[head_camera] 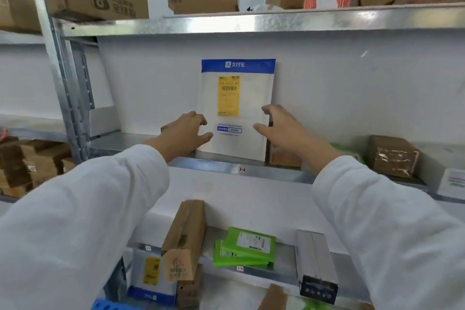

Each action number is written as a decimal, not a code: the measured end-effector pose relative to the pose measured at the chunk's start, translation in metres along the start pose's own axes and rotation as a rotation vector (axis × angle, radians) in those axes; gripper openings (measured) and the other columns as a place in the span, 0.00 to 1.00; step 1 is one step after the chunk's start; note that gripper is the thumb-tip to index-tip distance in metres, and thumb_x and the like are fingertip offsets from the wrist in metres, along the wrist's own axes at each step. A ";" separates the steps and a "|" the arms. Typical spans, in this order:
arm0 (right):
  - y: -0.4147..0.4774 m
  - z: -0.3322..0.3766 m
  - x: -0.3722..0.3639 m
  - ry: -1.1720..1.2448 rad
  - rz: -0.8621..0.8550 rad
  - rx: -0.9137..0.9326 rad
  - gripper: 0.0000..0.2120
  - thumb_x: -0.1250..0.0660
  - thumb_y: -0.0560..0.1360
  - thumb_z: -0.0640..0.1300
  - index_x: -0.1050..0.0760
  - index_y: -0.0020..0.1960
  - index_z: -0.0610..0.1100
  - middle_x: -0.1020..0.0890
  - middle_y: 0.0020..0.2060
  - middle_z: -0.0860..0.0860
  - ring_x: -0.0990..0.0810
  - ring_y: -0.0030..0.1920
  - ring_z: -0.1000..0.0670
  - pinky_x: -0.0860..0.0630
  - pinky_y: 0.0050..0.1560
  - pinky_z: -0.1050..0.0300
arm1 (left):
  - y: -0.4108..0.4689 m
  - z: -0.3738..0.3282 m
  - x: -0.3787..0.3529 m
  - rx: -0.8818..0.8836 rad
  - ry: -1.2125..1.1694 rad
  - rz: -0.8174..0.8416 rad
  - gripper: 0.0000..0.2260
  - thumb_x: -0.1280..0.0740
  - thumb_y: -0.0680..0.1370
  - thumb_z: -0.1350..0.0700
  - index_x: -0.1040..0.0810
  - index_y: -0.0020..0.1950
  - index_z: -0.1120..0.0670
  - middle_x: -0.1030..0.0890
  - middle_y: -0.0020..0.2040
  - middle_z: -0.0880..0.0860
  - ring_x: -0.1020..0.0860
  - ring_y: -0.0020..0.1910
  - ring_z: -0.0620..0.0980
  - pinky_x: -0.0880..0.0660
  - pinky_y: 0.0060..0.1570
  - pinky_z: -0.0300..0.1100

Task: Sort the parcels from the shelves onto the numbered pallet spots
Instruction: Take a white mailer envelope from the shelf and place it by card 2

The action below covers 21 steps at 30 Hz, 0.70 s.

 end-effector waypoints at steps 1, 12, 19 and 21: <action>0.011 -0.003 0.002 0.010 -0.010 -0.004 0.29 0.35 0.79 0.51 0.40 0.75 0.42 0.33 0.72 0.46 0.32 0.69 0.47 0.34 0.65 0.57 | 0.010 -0.002 0.001 0.003 -0.023 -0.002 0.21 0.37 0.78 0.43 0.28 0.67 0.53 0.27 0.65 0.53 0.28 0.62 0.52 0.28 0.62 0.50; 0.089 -0.061 -0.002 0.153 -0.025 -0.120 0.31 0.36 0.79 0.52 0.43 0.75 0.41 0.34 0.71 0.45 0.31 0.68 0.46 0.32 0.61 0.55 | 0.077 0.010 -0.032 0.081 -0.122 -0.021 0.23 0.36 0.80 0.48 0.32 0.71 0.57 0.28 0.66 0.56 0.27 0.62 0.53 0.28 0.62 0.47; 0.116 -0.076 -0.016 0.197 -0.041 -0.166 0.36 0.35 0.78 0.54 0.48 0.78 0.42 0.38 0.75 0.45 0.33 0.71 0.45 0.31 0.69 0.49 | 0.117 0.037 -0.043 0.132 -0.191 -0.019 0.25 0.38 0.80 0.50 0.37 0.73 0.61 0.32 0.69 0.58 0.31 0.67 0.56 0.31 0.65 0.50; 0.124 -0.075 -0.019 0.238 -0.057 -0.167 0.34 0.34 0.78 0.52 0.45 0.76 0.41 0.34 0.72 0.45 0.29 0.67 0.46 0.27 0.63 0.52 | 0.131 0.049 -0.049 0.168 -0.187 -0.006 0.23 0.39 0.81 0.50 0.36 0.71 0.62 0.30 0.67 0.59 0.30 0.65 0.57 0.30 0.63 0.52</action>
Point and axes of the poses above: each hand's wrist, its own y-axis towards the middle knuckle, its own x-axis out of the back of the hand, z = x × y, the point moved 5 cm from there along y, towards the middle knuckle
